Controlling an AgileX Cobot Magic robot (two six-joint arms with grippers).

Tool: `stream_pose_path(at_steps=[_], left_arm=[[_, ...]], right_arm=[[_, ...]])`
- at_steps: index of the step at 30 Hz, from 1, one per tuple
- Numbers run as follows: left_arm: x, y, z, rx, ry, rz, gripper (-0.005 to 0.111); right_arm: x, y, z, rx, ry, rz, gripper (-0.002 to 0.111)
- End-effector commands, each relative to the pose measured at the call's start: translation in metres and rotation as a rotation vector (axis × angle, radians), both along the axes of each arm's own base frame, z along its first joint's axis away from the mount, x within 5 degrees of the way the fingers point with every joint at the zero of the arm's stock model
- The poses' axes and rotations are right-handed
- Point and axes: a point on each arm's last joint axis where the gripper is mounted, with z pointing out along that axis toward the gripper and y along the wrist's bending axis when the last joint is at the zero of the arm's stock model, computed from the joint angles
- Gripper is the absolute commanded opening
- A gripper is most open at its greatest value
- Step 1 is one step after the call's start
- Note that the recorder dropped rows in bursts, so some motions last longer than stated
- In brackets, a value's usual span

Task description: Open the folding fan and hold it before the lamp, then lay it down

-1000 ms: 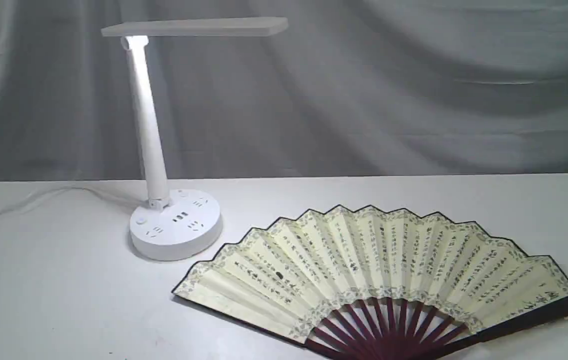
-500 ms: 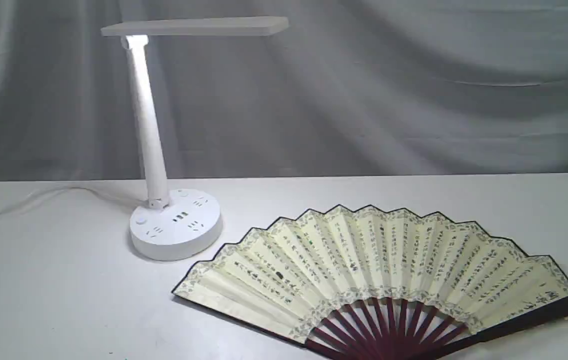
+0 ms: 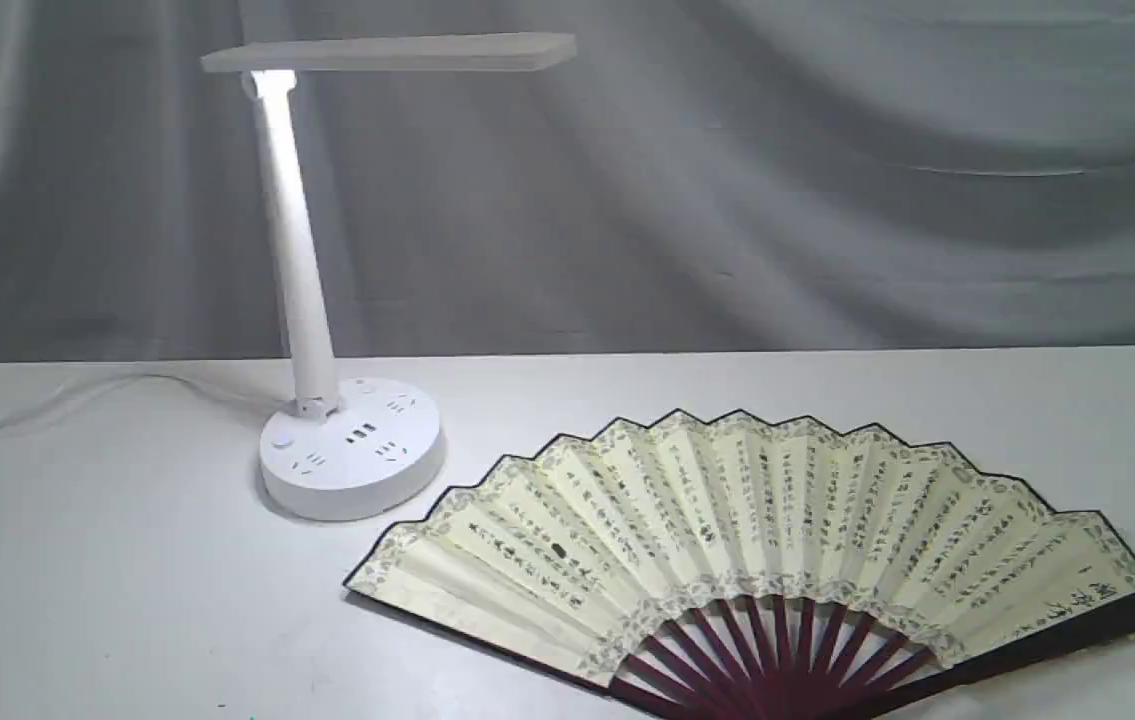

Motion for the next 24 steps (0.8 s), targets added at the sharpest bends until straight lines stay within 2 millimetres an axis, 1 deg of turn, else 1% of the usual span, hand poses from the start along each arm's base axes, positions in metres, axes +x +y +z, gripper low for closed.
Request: stream_pose_path(at_steps=[1,5,9,11,18,24], left_arm=[[-0.0001,-0.0004,-0.0015,-0.036,0.005,-0.003,0.000],[-0.0001,-0.0010,-0.0010,-0.143,0.006,-0.005,0.000],[0.0000,-0.0005,0.0009,-0.075,-0.019,-0.004,0.000],[0.0000,-0.0005,0.0008,-0.078,-0.019,-0.004,0.000],[-0.0006,-0.0001,-0.0082,-0.027,0.079,0.001,0.000],[-0.0007,-0.0001,-0.0084,-0.015,0.080,0.001,0.000]], right_arm=[[-0.0002,0.0003,-0.0018,0.001,0.008,0.005,0.000],[-0.0003,0.0003,-0.0022,0.001,0.012,0.005,0.000],[-0.0003,0.0003,-0.0022,0.001,0.012,0.005,0.000],[-0.0003,0.0003,-0.0022,0.001,0.012,0.005,0.000],[-0.0005,0.0003,-0.0038,0.005,0.030,0.004,0.000],[-0.0006,0.0003,-0.0044,-0.003,0.038,0.005,0.000]])
